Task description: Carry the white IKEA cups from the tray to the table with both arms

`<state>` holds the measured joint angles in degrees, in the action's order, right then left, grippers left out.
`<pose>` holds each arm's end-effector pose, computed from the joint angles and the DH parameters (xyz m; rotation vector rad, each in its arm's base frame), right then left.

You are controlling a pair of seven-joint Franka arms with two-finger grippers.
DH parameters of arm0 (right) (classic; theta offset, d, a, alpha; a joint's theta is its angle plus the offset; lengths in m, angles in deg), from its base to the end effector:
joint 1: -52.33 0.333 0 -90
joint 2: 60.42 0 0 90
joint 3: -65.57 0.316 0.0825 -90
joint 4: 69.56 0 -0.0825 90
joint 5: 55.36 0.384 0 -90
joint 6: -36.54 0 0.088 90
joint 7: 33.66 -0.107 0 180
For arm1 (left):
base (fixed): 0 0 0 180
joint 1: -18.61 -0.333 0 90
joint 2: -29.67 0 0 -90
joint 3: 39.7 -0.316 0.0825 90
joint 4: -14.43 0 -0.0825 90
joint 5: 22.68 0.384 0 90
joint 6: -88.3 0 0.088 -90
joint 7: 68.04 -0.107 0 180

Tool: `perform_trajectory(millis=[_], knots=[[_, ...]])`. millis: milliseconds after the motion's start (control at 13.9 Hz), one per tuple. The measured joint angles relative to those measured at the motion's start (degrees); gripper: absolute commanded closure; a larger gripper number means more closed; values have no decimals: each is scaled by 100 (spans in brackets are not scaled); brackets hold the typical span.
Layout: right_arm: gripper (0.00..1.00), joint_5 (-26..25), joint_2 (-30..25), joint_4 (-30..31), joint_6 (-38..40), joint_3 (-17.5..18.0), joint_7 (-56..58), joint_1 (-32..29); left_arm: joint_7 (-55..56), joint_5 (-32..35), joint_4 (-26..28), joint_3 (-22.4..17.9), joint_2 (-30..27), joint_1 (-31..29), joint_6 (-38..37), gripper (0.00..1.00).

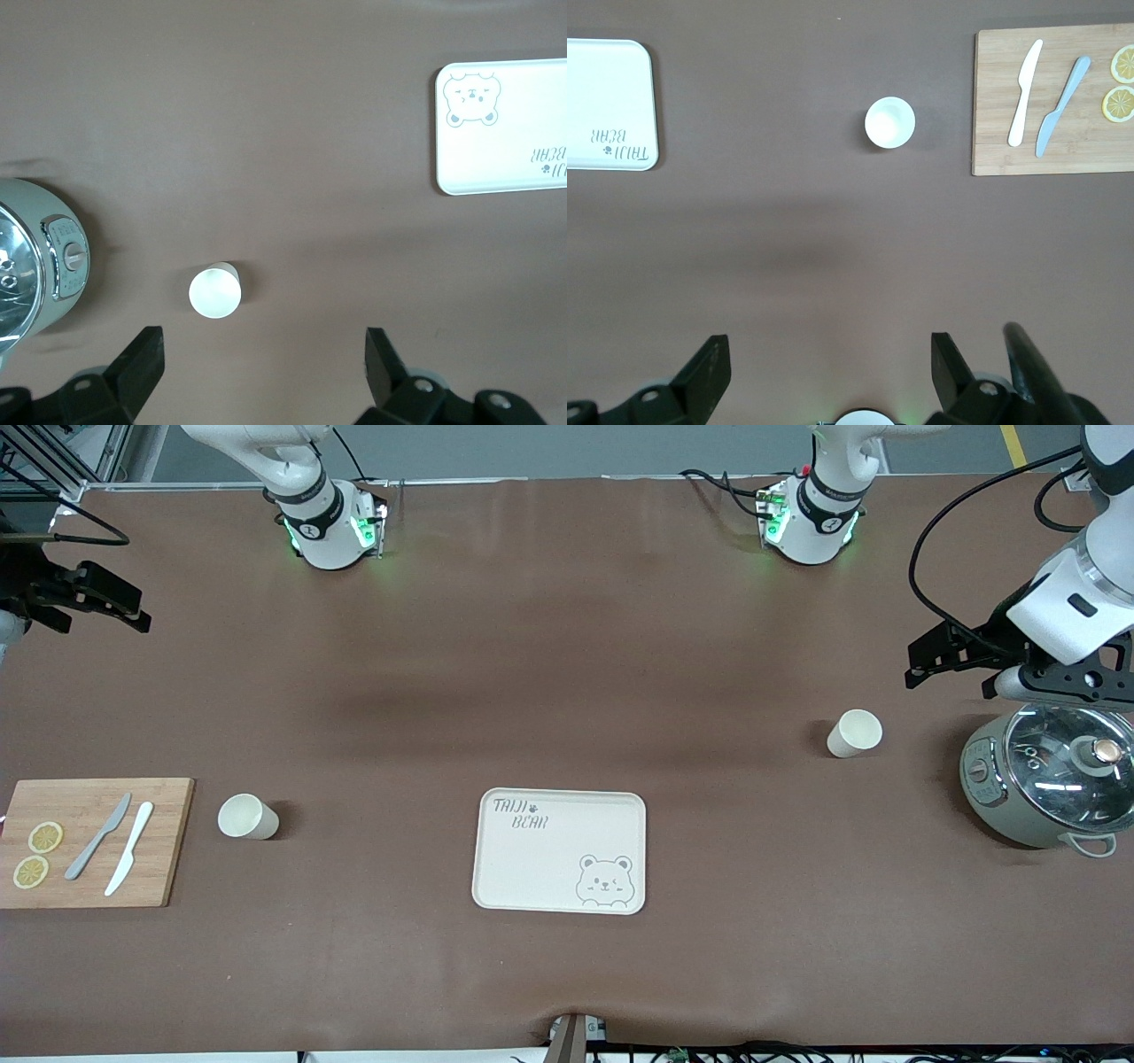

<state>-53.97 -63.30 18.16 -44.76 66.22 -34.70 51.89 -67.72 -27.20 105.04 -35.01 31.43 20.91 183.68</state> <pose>0.5228 0.0050 0.6572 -3.1172 0.0181 0.0967 0.5676 -0.0767 0.6110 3.0516 -0.1695 0.0724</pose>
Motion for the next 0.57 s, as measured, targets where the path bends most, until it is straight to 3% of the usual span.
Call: perform_trajectory(millis=[574], knots=[[0,-5,0,2,-9,-1,40,0,691,42,-169,26,1,76,0,0]])
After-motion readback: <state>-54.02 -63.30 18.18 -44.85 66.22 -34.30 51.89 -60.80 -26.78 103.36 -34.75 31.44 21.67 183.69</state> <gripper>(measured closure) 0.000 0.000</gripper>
